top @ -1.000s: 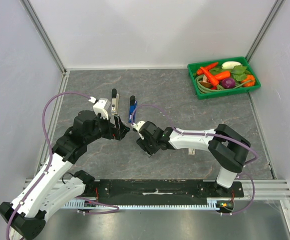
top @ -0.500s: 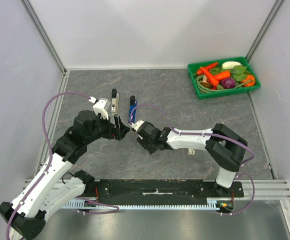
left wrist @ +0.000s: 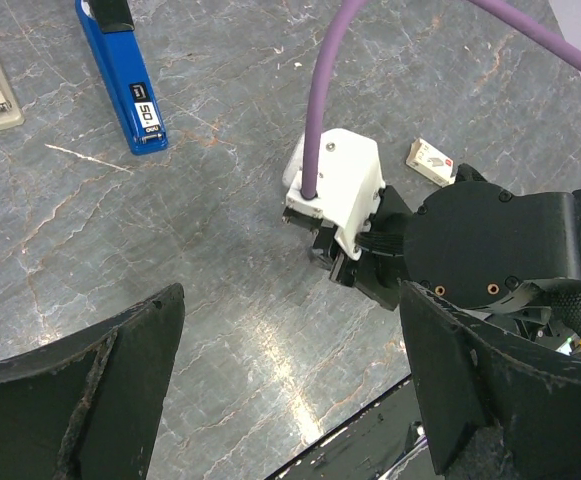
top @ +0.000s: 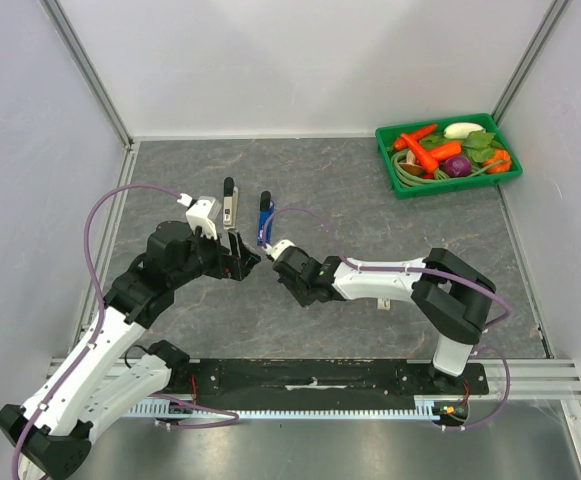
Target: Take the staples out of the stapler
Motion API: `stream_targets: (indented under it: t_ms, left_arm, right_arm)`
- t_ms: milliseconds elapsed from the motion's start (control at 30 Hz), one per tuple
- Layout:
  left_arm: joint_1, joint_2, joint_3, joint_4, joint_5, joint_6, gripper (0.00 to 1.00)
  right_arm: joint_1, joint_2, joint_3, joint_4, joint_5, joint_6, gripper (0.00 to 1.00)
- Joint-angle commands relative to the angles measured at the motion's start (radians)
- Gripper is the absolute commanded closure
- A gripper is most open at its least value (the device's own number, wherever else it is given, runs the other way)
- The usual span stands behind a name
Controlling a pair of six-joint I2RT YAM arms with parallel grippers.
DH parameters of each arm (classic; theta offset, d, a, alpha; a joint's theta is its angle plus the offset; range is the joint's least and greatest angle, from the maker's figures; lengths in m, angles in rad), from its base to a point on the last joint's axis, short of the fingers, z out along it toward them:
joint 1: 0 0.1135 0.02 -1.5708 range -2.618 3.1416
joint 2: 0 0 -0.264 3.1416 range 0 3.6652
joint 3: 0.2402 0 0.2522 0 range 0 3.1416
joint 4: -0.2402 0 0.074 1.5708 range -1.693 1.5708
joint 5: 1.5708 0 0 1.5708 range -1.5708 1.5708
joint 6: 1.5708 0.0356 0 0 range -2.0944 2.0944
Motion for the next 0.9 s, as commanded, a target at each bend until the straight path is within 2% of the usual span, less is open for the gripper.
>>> stream_targets:
  t_ms: [0, 333, 567, 867]
  left_arm:
    - [-0.004, -0.011, -0.002, 0.027, -0.006, 0.007, 0.07]
    - [-0.002, -0.020, -0.003, 0.031, 0.005, 0.008, 0.07]
    - [-0.002, -0.022, -0.002, 0.033, 0.011, 0.008, 0.07]
    - [-0.001, -0.020, -0.003, 0.034, 0.022, 0.008, 0.07]
  right_arm:
    - [0.000, -0.029, 0.029, -0.118, 0.133, 0.063, 0.85]
    - [-0.028, -0.254, -0.052, -0.221, 0.267, 0.201, 0.87]
    - [-0.151, -0.486, -0.209, -0.276, 0.259, 0.300, 0.88]
    - [-0.283, -0.607, -0.327, -0.301, 0.268, 0.395, 0.88]
